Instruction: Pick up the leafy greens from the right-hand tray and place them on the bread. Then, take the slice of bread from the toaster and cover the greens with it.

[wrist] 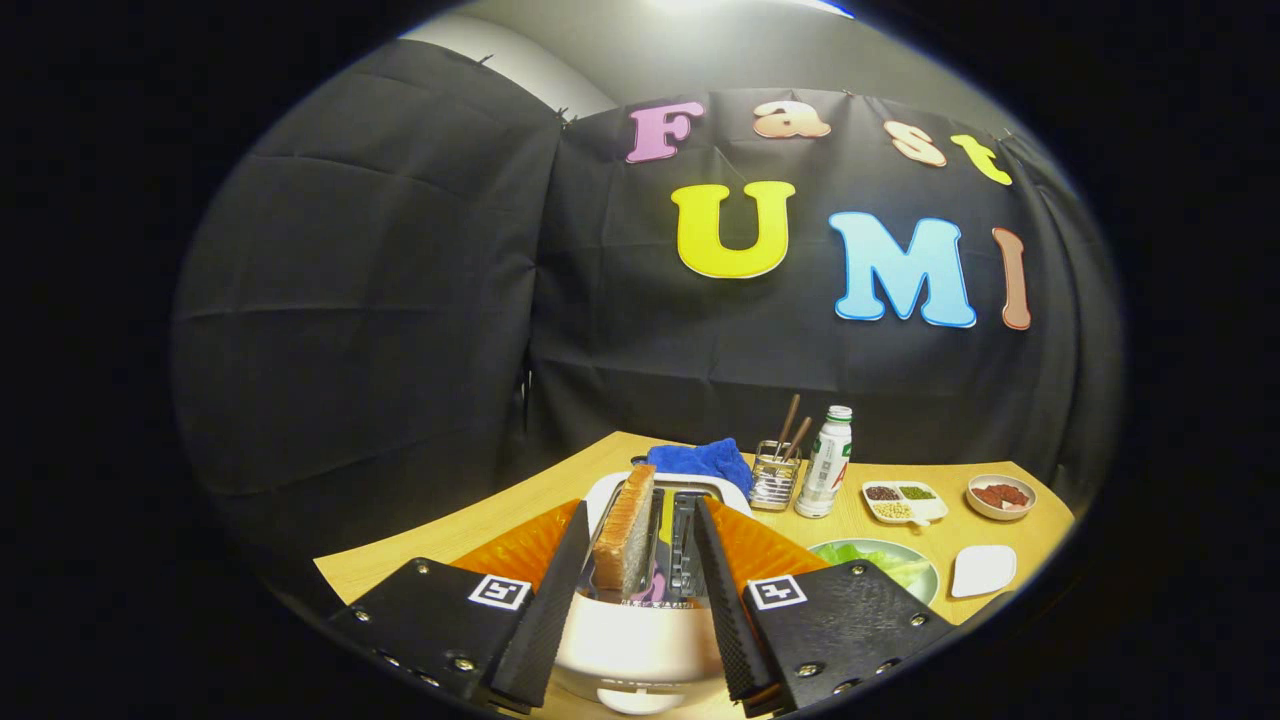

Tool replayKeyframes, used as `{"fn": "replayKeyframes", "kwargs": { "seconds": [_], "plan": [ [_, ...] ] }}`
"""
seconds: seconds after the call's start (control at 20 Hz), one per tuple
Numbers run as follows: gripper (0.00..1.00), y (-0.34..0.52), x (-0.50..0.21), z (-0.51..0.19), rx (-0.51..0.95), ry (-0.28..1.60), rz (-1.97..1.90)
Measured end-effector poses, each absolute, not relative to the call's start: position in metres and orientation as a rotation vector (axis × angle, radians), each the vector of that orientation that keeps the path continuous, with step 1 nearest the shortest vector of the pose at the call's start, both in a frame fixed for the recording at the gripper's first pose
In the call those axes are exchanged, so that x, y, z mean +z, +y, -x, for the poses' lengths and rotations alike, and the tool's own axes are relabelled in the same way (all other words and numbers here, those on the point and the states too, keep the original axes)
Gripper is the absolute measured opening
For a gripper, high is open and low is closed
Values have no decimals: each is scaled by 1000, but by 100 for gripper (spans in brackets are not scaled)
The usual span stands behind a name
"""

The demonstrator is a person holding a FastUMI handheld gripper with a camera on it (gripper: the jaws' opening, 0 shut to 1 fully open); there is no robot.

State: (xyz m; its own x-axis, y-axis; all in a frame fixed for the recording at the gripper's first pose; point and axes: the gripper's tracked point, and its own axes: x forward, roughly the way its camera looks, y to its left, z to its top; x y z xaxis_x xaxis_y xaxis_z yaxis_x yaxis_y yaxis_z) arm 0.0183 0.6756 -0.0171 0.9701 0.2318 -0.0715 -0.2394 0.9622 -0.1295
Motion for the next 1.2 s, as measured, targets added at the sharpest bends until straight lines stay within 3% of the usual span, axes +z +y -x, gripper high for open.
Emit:
{"fn": "replayKeyframes", "kwargs": {
  "seconds": [0.3, 0.4, 0.5, 0.75, 0.8, 1.2],
  "plan": [
    [65, 683, -29, -26, 233, 92, 147],
    [50, 678, -34, -30, 205, 96, 145],
    [30, 675, -30, -28, 195, 101, 115],
    [30, 680, -44, -33, 237, 152, 101],
    [6, 681, -43, -27, 242, 154, 100],
    [6, 691, -38, -23, 280, 110, 169]
  ]
}}
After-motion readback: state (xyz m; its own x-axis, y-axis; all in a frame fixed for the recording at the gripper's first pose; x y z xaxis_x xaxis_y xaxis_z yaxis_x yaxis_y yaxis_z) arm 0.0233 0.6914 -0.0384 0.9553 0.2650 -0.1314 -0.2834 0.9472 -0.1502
